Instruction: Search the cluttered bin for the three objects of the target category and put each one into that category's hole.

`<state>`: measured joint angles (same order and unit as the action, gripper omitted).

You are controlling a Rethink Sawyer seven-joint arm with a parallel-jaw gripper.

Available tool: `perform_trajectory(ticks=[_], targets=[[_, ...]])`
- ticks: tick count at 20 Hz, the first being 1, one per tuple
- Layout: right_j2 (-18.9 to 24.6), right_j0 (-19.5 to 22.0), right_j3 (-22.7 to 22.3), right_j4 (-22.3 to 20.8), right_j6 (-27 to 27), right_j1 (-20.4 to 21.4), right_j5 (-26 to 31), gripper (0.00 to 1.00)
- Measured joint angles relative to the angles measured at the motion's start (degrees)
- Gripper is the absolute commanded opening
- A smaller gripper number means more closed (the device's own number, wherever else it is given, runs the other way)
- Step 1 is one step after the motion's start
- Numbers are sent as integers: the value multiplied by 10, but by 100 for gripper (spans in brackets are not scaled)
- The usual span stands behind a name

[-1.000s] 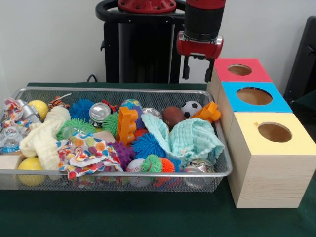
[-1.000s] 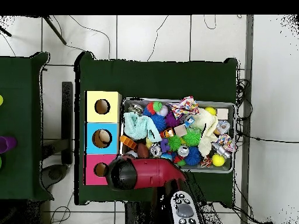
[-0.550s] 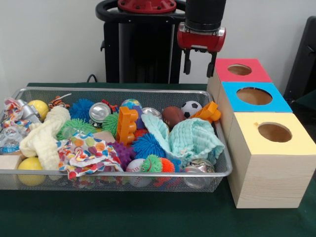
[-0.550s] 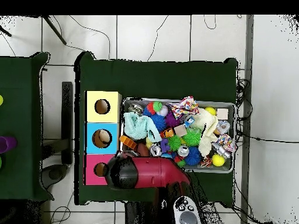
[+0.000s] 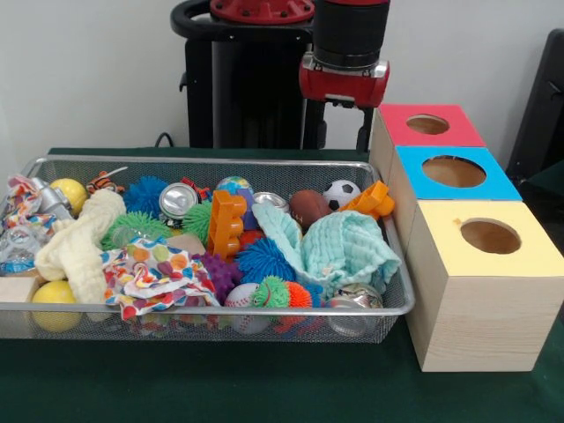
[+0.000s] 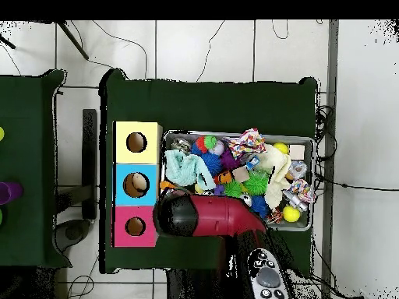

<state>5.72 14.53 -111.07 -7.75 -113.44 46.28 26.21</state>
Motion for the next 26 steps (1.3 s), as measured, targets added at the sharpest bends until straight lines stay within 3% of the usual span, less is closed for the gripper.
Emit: perform_trajectory(ticks=[18,26], targets=[[20,88,78,0,0,-62,23,100],[24,104,108,0,0,-82,47,100]])
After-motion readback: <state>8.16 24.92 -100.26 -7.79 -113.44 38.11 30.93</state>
